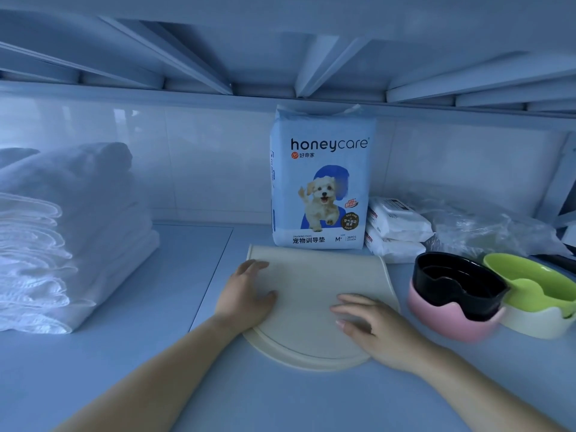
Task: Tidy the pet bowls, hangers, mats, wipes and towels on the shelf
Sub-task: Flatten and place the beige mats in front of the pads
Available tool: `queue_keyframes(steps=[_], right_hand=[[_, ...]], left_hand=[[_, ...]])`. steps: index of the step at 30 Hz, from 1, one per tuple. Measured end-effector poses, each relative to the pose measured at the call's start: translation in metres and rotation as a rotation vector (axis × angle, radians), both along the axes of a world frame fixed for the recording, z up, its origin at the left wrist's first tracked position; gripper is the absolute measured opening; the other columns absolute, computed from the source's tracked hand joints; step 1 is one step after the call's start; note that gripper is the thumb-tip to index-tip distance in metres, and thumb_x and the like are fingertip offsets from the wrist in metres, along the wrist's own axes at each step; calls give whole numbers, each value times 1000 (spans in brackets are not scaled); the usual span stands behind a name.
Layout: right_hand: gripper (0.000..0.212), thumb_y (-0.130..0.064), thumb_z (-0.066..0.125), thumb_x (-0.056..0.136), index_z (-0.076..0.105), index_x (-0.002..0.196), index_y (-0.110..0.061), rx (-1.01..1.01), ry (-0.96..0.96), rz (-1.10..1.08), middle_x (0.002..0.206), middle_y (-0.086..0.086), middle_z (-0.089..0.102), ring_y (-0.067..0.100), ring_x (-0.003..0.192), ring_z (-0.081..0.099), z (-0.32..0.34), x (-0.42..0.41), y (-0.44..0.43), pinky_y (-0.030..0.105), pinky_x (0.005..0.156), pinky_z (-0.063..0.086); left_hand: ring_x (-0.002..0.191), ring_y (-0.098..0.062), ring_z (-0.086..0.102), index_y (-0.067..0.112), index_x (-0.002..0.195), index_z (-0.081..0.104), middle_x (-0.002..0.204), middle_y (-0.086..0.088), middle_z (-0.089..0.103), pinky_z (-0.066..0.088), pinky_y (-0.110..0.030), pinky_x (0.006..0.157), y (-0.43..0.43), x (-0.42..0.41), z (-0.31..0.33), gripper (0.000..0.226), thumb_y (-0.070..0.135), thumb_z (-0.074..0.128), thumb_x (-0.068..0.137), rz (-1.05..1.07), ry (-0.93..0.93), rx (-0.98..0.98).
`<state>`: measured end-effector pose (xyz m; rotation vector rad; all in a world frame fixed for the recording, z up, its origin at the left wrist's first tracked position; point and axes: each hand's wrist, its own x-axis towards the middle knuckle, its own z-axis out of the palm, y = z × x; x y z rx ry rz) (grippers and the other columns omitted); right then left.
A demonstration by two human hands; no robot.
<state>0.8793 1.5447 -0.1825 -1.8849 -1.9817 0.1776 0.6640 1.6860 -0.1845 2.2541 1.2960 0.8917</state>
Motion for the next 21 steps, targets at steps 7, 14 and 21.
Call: queue_keyframes(steps=[7,14,21], right_hand=[[47,-57,53,84,54,128,-39,-60,38,38,147,-21,33,-11,132,28,4,-5,-9,3,102,16],[83,-80,51,57,46,132,-45,-137,20,128,145,-33,21,-16,133,19,14,-13,-16,4,103,13],[76,-73,66,58,52,127,-44,-127,18,153,144,-33,27,-18,128,27,20,-8,-20,5,104,20]], left_hand=[[122,-15,43,25,129,48,138,4,42,26,-7,84,0,-5,3,58,-1,55,79,-35,-167,-64],[133,-22,33,21,133,44,145,-1,33,25,-20,101,-2,-5,-1,50,2,45,87,-72,40,-38],[145,-13,1,39,132,45,155,9,14,12,-24,115,-16,-11,13,42,44,41,90,-323,363,134]])
